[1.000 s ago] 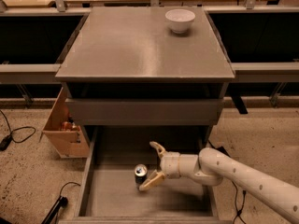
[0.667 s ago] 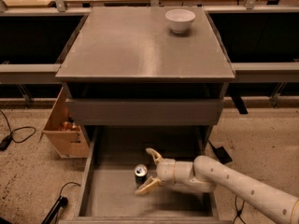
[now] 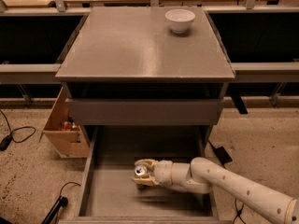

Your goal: Pick redbull can from middle drawer and place on counter

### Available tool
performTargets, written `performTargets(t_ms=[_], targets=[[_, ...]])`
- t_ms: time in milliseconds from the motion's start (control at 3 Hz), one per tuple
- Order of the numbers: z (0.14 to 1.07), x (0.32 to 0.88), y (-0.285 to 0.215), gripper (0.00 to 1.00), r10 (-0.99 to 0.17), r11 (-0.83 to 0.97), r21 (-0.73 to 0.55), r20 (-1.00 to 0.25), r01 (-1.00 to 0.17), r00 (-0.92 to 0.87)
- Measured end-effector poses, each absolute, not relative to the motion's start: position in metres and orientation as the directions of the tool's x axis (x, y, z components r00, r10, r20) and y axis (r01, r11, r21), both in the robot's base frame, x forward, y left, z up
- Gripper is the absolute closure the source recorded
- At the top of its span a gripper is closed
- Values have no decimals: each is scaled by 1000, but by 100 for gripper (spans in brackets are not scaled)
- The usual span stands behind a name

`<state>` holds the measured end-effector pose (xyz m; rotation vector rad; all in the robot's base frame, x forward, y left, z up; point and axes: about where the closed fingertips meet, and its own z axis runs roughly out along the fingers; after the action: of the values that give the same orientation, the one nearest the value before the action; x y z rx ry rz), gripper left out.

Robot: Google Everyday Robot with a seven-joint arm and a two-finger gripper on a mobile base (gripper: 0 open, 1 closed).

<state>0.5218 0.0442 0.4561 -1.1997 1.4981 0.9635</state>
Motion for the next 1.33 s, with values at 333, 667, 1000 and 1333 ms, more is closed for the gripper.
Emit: performTargets(t_ms=[333, 667, 1000, 1333], targets=[[459, 521, 45, 89, -229, 203, 15, -972, -979, -62], [468, 519, 48, 100, -237, 196, 10, -970, -981, -57], [527, 510, 48, 100, -278, 178, -27, -960, -984, -24], [618, 470, 59, 100, -244, 150, 61, -965, -987, -97]])
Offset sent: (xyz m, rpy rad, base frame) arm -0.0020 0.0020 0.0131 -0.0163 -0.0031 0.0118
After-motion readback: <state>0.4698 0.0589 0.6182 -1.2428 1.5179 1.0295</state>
